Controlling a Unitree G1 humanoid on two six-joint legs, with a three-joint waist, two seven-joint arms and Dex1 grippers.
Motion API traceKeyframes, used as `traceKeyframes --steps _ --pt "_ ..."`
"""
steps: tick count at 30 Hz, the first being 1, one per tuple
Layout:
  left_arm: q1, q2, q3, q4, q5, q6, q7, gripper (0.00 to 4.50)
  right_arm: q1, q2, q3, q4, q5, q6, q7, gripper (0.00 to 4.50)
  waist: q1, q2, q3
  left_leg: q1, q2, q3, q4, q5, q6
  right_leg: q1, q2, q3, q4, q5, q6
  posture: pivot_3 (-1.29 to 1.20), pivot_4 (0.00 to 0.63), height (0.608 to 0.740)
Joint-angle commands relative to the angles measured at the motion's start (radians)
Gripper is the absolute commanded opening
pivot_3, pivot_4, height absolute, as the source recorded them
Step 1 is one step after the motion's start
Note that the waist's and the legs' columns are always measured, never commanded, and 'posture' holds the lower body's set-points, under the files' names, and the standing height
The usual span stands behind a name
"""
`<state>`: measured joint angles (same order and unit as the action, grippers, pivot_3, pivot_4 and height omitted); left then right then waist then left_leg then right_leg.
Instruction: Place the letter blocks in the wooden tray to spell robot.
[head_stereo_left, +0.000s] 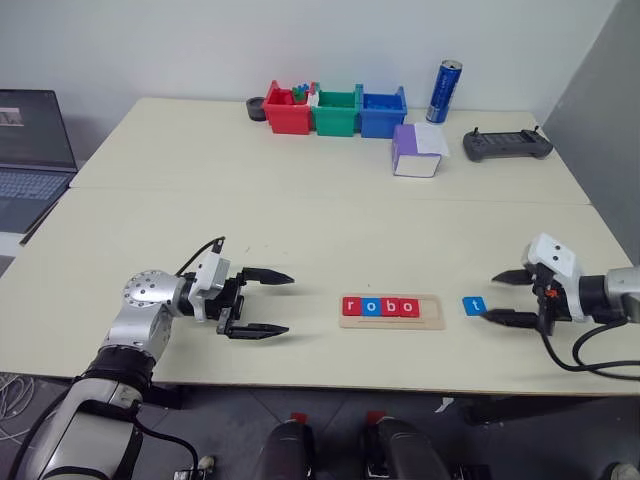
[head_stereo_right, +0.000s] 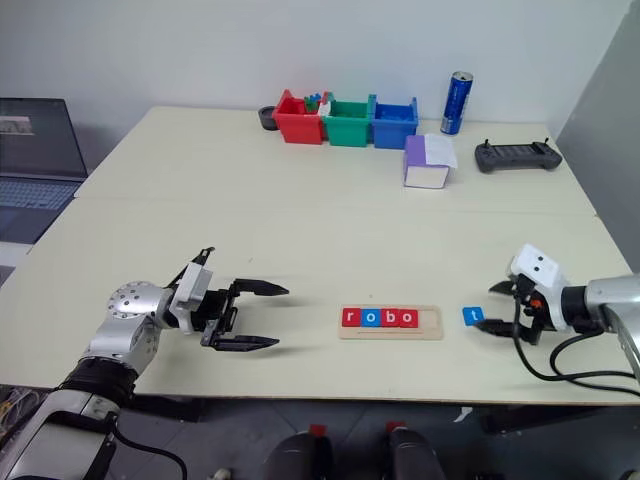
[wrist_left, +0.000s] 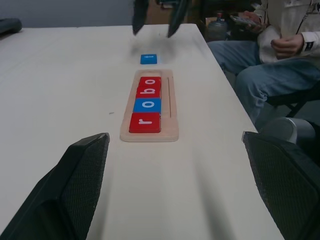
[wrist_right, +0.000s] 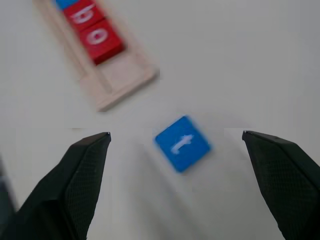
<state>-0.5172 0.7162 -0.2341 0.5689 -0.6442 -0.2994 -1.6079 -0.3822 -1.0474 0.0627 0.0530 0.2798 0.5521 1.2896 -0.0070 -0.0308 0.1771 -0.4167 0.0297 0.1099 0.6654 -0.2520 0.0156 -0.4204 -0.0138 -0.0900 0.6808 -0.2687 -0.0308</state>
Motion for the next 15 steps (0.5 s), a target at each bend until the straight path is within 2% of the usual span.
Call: traceKeyframes --steps 1,6,10,15 --pt "-0.010 0.003 0.009 -0.012 -0.014 -0.018 -0.006 4.50 -0.195 0.032 0.128 0.286 -0.163 -0.268 0.092 4.48 -0.007 0.000 0.000 0.000 0.000 0.001 0.000 0.000 0.000 0.000 0.000 0.001 0.000 0.000 0.001 0.00 0.150 0.740" --pt "0.038 0.019 0.030 -0.045 -0.019 -0.018 -0.006 4.50 -0.323 0.070 0.197 0.484 -0.226 -0.450 0.218 4.48 0.000 0.000 0.000 0.000 0.000 0.001 -0.001 0.002 -0.003 0.000 -0.001 0.001 0.000 0.000 0.001 0.00 0.150 0.740" --pt "0.055 0.020 0.045 -0.062 -0.016 -0.014 -0.006 4.50 -0.326 0.081 0.213 0.548 -0.248 -0.539 0.272 4.48 0.007 0.000 0.000 0.000 -0.001 0.001 -0.001 0.003 -0.005 0.000 -0.002 0.000 0.000 0.001 0.000 0.00 0.150 0.740" --pt "0.070 0.019 0.065 -0.091 -0.012 0.000 -0.006 4.50 -0.321 0.103 0.197 0.546 -0.223 -0.545 0.298 4.48 0.006 0.001 0.001 0.000 -0.001 0.002 0.002 0.003 -0.005 0.000 -0.004 0.000 0.000 0.001 0.000 0.00 0.150 0.740"
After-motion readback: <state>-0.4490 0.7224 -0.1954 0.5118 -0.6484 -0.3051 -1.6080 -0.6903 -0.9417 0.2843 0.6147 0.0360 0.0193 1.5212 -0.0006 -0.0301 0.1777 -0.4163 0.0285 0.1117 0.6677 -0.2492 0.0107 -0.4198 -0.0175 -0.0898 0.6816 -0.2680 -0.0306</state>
